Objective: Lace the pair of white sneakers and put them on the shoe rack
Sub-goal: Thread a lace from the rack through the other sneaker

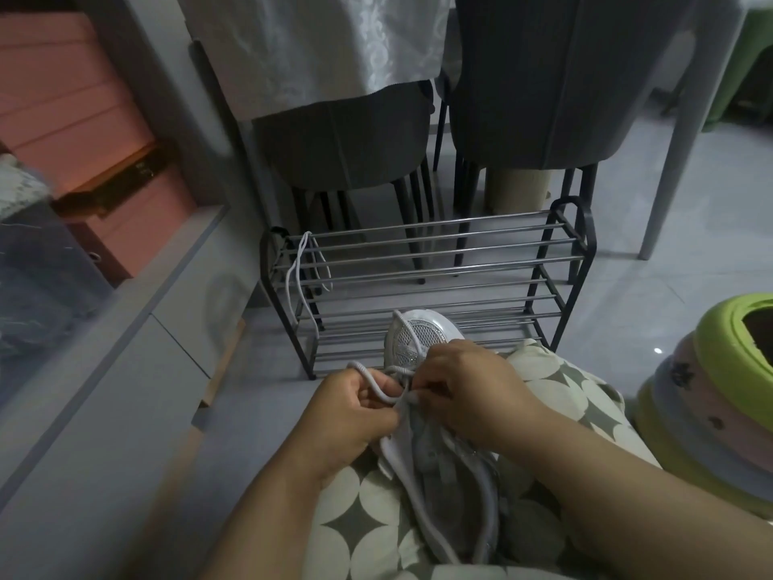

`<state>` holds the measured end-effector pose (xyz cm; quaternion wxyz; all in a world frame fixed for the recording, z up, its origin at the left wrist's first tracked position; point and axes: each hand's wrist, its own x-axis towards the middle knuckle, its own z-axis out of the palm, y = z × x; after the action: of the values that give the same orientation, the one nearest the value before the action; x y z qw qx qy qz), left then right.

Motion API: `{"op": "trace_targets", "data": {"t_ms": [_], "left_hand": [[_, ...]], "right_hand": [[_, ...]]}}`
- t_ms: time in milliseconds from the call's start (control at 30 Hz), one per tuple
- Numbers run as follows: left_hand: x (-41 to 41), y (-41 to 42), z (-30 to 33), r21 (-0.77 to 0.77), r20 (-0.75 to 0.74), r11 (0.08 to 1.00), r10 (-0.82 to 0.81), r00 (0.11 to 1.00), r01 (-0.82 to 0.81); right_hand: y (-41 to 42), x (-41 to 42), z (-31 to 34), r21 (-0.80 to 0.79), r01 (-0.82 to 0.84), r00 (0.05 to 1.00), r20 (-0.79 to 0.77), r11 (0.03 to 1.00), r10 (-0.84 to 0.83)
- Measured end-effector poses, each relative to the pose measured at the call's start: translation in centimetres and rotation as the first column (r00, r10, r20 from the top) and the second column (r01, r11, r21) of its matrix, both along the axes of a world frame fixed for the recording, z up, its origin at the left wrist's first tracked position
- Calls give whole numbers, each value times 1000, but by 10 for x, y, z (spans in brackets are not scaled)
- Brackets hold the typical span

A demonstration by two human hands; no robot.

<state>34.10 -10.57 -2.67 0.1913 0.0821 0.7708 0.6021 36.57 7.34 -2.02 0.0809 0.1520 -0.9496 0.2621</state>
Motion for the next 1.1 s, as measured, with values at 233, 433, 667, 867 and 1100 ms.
{"op": "trace_targets", "data": {"t_ms": [233, 433, 667, 867, 1100], "left_hand": [[5, 5, -1, 498, 208, 836, 143, 968, -231], [-8, -6, -8, 751, 382, 487, 230, 895, -446], [-11, -11, -5, 778, 460, 323, 291, 839, -539], [-11, -9, -4, 776, 455, 307, 332, 827, -550], [-10, -11, -3, 777, 470, 255, 371, 801, -575]], "right_hand": [[6, 9, 6, -268, 67, 996, -38, 961, -80], [25, 8, 28, -847, 317, 947, 263, 426, -183], [40, -1, 34, -951, 298, 953, 293, -77, 74], [59, 3, 33, -96, 150, 989, 22, 984, -148], [63, -4, 21, -114, 83, 994, 83, 990, -74]]}}
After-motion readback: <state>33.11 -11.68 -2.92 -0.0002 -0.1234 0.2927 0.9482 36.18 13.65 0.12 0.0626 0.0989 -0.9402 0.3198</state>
